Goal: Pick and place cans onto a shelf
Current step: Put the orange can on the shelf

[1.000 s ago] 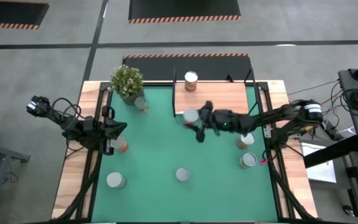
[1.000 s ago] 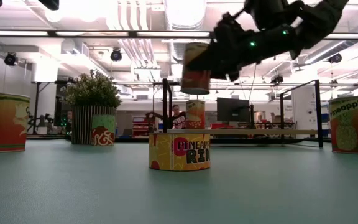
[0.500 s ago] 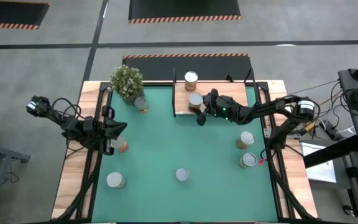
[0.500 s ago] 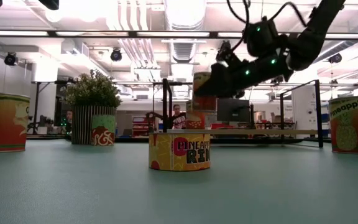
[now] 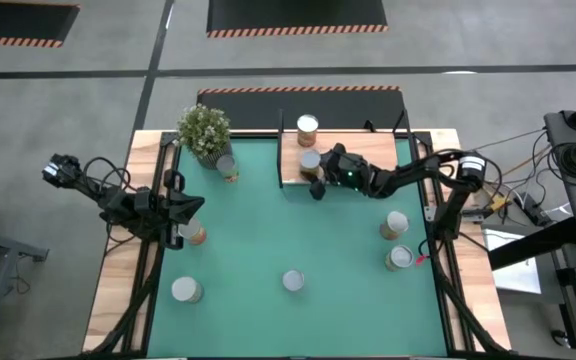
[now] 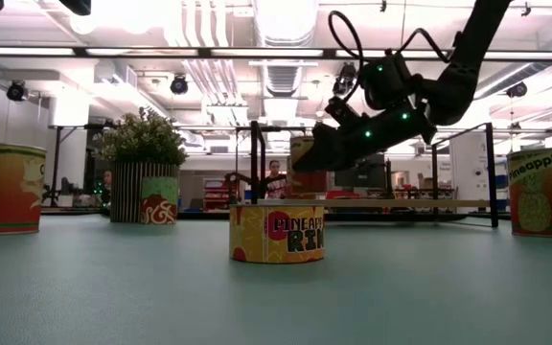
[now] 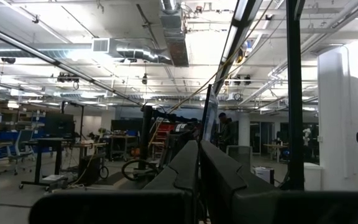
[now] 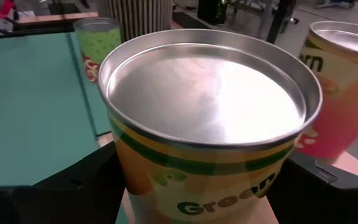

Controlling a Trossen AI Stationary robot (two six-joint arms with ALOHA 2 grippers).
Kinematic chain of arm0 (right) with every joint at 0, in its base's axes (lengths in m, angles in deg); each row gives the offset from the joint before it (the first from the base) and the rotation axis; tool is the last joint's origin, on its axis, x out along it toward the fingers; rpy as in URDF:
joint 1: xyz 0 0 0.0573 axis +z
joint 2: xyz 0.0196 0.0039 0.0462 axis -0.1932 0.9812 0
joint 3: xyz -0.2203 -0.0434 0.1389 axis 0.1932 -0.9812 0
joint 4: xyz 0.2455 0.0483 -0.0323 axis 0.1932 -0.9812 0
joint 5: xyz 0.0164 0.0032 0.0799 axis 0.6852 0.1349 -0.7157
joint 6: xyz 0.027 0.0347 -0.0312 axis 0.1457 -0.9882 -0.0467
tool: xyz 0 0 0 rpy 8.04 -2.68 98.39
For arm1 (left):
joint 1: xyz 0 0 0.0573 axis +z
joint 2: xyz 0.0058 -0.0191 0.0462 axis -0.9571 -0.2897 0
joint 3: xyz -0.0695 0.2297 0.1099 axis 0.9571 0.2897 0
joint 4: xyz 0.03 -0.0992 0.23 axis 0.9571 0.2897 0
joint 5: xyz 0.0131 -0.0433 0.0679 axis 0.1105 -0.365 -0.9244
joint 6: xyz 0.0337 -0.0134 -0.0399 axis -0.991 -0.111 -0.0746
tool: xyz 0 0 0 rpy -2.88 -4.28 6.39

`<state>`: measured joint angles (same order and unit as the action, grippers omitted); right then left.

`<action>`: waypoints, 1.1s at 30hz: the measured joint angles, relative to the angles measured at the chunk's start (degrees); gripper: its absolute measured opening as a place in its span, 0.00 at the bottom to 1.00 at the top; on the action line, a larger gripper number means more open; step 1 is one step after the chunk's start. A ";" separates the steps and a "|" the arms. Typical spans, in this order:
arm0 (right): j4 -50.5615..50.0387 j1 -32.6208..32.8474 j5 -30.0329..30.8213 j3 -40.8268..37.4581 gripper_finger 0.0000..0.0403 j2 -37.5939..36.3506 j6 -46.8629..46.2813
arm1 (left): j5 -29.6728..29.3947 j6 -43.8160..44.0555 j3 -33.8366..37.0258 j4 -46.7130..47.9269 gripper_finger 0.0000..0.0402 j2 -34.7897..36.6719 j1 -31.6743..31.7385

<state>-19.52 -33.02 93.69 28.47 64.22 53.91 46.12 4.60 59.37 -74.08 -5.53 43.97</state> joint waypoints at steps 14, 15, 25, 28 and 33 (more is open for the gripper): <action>-0.73 -1.79 -0.02 0.06 0.84 2.12 -1.01 | -0.02 0.00 0.00 0.02 0.00 0.00 0.00; -1.06 -1.80 -0.01 0.03 0.85 2.20 -1.03 | -0.02 0.00 0.00 0.02 0.00 0.00 0.00; -1.57 -1.80 -0.01 0.02 0.87 1.02 -1.77 | 0.00 0.00 0.00 0.02 0.00 0.00 0.00; -4.76 -1.80 -0.02 0.02 0.88 -1.28 -2.39 | -0.02 0.00 0.00 0.02 0.00 0.00 0.00; -13.01 -1.76 -0.05 0.02 0.88 -6.77 -3.18 | 0.00 0.02 0.00 0.02 0.00 0.00 0.01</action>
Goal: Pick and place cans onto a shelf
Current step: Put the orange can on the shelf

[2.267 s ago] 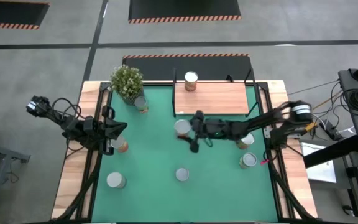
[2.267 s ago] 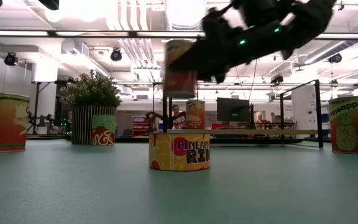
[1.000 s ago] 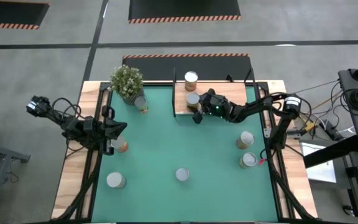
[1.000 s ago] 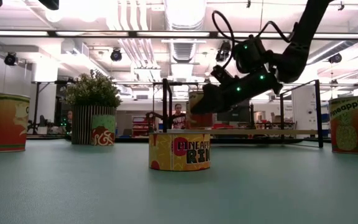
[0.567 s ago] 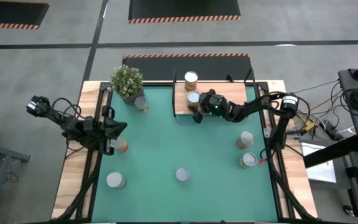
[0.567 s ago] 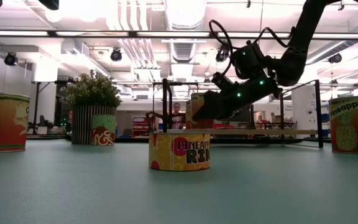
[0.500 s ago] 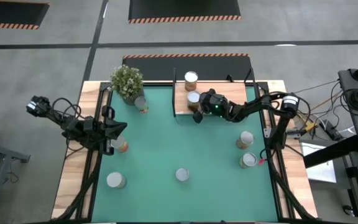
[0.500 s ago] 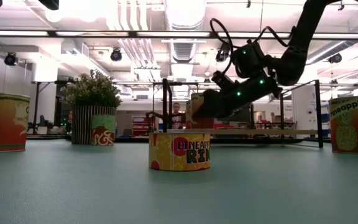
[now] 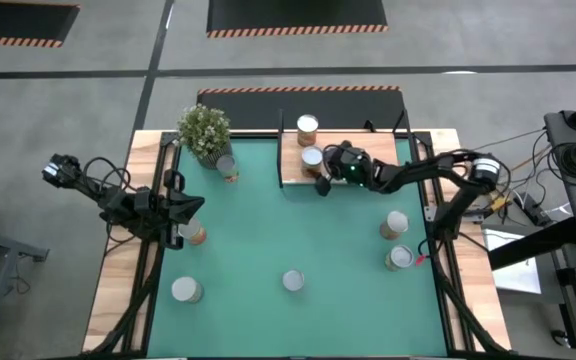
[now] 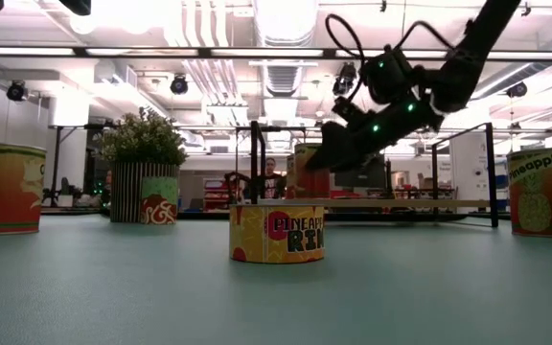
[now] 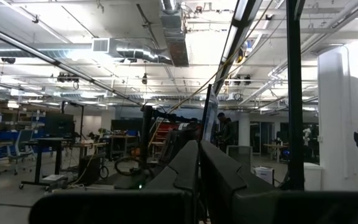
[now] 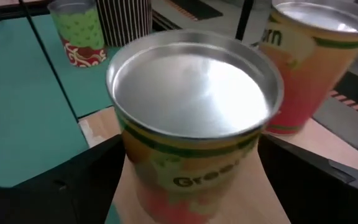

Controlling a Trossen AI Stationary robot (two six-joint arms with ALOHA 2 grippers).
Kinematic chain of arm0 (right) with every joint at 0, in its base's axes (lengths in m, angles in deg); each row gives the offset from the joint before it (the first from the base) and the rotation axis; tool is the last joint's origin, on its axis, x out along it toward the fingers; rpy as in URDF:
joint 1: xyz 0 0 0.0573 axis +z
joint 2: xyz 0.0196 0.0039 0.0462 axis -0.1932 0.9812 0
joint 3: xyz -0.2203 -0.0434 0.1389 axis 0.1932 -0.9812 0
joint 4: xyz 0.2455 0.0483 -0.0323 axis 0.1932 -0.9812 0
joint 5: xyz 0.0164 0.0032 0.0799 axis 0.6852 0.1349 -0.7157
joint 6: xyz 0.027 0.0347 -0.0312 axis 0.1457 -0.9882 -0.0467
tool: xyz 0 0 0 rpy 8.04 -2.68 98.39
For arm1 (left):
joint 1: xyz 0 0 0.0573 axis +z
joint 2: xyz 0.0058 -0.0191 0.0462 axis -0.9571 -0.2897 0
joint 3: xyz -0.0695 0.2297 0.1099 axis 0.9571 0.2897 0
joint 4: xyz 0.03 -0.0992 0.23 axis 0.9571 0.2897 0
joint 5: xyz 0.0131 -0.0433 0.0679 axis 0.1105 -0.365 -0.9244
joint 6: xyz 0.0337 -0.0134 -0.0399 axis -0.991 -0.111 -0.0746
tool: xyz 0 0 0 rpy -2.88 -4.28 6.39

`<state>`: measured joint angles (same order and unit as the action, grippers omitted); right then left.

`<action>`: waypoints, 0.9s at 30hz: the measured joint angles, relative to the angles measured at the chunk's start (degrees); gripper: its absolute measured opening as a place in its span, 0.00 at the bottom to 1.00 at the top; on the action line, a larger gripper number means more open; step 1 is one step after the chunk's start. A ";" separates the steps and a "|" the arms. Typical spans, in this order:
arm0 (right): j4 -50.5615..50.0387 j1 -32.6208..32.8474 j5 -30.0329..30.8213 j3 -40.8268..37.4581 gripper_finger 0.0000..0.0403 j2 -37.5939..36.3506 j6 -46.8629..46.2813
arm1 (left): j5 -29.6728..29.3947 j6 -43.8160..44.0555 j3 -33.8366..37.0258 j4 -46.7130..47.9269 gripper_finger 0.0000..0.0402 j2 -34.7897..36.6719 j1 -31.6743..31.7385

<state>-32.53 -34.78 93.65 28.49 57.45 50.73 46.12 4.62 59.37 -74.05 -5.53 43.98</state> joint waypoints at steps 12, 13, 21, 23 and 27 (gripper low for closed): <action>-21.38 1.42 -4.38 0.00 0.84 -16.30 -5.62 | 0.00 0.00 0.00 0.00 0.00 0.00 -0.01; -22.21 2.19 -5.28 0.00 0.82 -16.97 -6.05 | 0.00 0.00 0.00 0.00 0.00 0.00 0.01; -20.37 7.92 -2.52 -0.02 0.47 -14.42 -5.34 | 0.00 0.00 0.00 0.00 0.00 0.00 0.01; -17.83 8.13 -1.25 -0.04 0.37 -11.81 -4.50 | 0.00 0.00 0.00 0.01 0.00 0.00 0.02; -11.36 7.85 -0.92 -0.04 0.17 -6.17 -3.35 | 0.00 0.00 0.00 0.00 0.00 0.00 0.01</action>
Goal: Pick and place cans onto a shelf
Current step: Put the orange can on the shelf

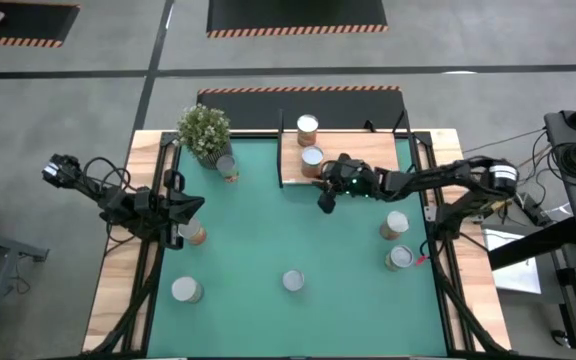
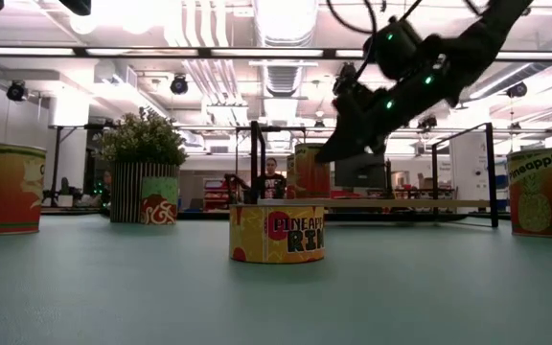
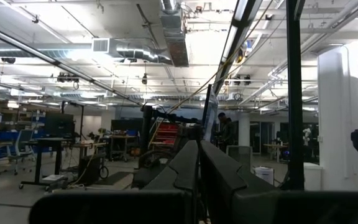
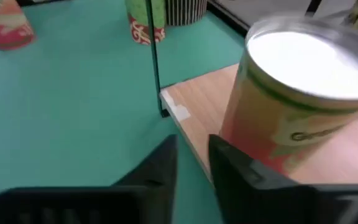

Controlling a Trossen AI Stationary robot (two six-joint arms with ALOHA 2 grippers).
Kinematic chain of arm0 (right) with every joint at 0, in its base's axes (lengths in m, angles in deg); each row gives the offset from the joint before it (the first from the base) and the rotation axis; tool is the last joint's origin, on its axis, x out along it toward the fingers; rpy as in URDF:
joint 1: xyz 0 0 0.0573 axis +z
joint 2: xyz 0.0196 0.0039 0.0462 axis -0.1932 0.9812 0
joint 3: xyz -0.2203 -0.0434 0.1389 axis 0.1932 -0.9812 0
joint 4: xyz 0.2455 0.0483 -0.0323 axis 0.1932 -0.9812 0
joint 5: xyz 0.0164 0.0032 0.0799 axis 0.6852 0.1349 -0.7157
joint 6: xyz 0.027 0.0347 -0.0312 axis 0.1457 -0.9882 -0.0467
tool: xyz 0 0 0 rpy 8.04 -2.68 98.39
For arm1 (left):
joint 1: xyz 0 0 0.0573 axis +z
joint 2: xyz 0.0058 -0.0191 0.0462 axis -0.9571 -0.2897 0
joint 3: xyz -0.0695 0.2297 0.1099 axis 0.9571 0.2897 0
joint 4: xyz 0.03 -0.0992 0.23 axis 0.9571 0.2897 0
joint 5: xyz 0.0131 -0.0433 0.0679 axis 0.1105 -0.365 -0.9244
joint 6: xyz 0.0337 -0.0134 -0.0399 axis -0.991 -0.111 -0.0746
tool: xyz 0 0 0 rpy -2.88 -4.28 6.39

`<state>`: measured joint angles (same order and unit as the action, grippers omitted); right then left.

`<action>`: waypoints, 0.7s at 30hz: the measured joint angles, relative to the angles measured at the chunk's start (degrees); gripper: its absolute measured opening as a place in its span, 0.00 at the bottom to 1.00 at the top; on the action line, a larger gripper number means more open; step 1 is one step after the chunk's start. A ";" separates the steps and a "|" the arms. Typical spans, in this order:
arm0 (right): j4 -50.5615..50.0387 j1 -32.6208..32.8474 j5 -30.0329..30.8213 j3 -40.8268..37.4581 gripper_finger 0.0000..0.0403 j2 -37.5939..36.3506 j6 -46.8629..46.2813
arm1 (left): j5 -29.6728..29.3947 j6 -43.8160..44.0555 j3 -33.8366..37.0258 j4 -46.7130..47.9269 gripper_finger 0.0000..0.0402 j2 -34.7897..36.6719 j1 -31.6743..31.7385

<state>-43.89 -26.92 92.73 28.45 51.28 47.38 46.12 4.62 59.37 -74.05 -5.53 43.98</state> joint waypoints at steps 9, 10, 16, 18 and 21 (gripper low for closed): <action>1.45 -0.81 5.41 3.13 0.03 6.45 3.02 | 0.00 0.00 0.00 0.13 0.00 0.00 0.00; 1.33 -1.10 5.49 3.41 0.03 6.68 3.35 | 0.00 0.00 0.00 0.16 0.00 0.00 0.00; -3.00 -2.90 5.81 3.72 0.03 5.10 4.26 | 0.00 0.00 0.00 0.45 0.00 0.00 0.00; -5.86 -3.39 7.73 3.72 0.03 3.93 4.69 | 0.00 0.00 0.00 0.49 0.00 0.00 0.01; -8.77 -3.99 12.60 3.72 0.03 2.34 6.20 | 0.00 0.00 0.00 0.50 0.00 0.00 0.01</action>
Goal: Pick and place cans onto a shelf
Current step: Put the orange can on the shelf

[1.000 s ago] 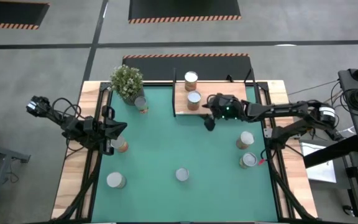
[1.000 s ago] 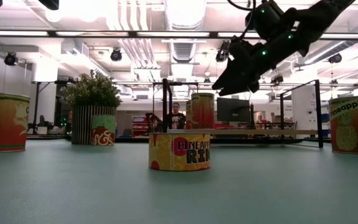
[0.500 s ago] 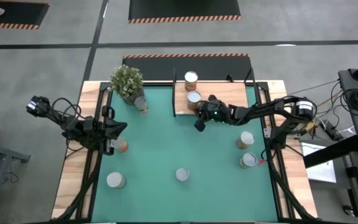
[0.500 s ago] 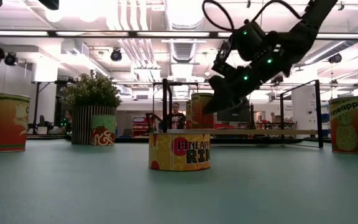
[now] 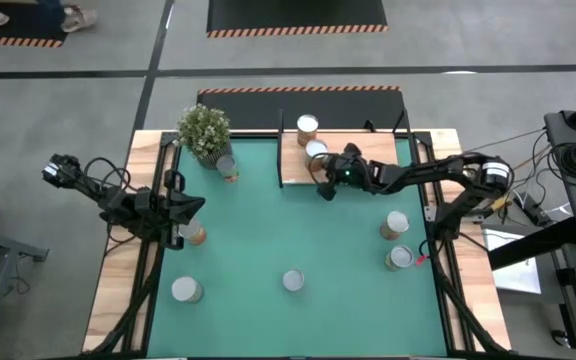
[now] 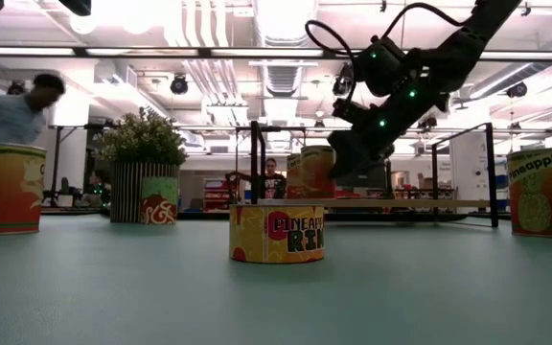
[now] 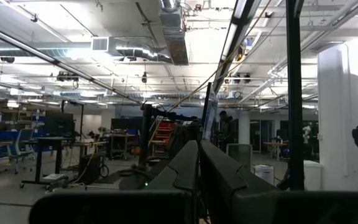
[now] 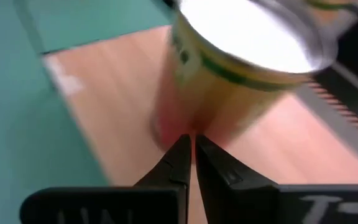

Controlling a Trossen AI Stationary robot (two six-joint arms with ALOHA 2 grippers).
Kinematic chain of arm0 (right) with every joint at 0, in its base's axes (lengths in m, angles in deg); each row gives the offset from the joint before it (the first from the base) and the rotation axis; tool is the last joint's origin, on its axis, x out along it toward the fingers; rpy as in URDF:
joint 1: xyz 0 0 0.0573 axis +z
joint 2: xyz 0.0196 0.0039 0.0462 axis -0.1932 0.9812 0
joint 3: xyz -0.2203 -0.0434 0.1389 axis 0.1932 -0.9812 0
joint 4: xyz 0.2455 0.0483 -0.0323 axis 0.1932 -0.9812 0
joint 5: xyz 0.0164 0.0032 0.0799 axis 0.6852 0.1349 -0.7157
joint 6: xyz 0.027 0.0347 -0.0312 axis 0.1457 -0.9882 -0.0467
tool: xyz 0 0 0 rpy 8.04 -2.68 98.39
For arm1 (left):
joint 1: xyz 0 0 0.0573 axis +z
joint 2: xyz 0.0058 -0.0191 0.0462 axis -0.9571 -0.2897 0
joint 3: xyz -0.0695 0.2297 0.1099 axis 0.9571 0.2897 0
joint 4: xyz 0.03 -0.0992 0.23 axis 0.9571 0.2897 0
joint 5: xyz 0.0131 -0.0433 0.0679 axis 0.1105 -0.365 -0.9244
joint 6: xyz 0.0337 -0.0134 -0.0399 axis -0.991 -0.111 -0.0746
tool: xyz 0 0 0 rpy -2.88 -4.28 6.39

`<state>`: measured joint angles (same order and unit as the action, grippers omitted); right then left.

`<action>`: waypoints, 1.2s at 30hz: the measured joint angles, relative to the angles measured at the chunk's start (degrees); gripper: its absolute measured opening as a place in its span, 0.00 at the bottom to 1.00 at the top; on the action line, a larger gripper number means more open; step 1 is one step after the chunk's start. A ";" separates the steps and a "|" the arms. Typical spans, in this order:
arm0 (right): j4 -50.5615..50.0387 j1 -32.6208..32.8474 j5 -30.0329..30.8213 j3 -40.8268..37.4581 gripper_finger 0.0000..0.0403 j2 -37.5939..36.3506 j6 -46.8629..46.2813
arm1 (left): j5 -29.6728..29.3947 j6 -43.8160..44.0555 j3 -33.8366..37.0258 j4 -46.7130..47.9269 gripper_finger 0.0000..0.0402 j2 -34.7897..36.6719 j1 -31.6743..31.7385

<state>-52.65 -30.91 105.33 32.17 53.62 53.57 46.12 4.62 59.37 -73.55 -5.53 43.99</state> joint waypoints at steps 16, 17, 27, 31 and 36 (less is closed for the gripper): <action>-0.58 -4.28 1.85 -0.07 0.03 -1.32 1.30 | 0.02 0.00 0.00 -0.02 0.00 0.00 -0.01; 0.34 -4.28 1.85 -0.04 0.03 -1.01 1.59 | 0.02 0.01 0.00 -0.02 0.00 0.00 -0.02; 5.00 -5.19 1.85 -0.04 0.03 0.27 2.72 | 0.02 0.00 0.00 -0.02 0.00 0.00 0.00; 6.85 -5.20 1.64 -0.04 0.03 0.27 3.30 | 0.02 0.01 0.00 -0.03 0.00 0.00 -0.01; 8.71 -5.20 -0.59 -0.04 0.03 0.27 3.35 | 0.02 0.02 0.00 -0.04 0.00 0.00 -0.01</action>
<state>-43.95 -36.11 104.74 32.12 53.89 56.92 46.14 4.64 59.37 -73.60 -5.53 43.98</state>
